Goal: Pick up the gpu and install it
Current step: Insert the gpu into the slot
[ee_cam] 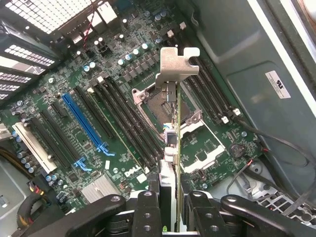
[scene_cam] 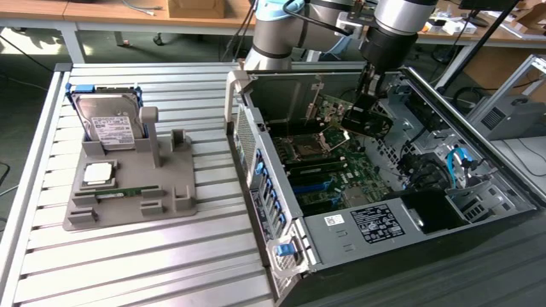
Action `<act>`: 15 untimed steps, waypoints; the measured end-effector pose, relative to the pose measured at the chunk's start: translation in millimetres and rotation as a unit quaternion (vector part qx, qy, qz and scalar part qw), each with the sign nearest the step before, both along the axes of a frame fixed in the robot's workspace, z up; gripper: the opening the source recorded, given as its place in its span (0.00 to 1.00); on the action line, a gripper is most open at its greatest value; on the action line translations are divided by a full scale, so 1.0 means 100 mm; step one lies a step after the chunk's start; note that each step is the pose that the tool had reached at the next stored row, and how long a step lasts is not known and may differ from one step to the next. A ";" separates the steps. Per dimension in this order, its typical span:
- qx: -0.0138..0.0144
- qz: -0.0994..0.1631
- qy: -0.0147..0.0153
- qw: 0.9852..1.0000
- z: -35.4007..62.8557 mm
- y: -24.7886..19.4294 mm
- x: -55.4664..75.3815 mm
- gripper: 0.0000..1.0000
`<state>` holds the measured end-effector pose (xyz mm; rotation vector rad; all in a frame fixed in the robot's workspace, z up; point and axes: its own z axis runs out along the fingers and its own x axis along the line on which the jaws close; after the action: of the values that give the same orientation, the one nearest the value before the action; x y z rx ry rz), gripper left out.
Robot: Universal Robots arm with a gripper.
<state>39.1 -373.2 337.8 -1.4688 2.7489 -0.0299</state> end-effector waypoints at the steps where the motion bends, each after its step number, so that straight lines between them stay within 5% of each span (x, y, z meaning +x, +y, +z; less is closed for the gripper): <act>1: 0.000 0.003 0.000 1.000 0.000 0.000 0.00 0.27; 15: 0.000 0.025 0.000 1.000 0.000 0.000 0.00 0.27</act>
<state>39.0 -373.2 337.8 -1.5378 2.7104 -0.0292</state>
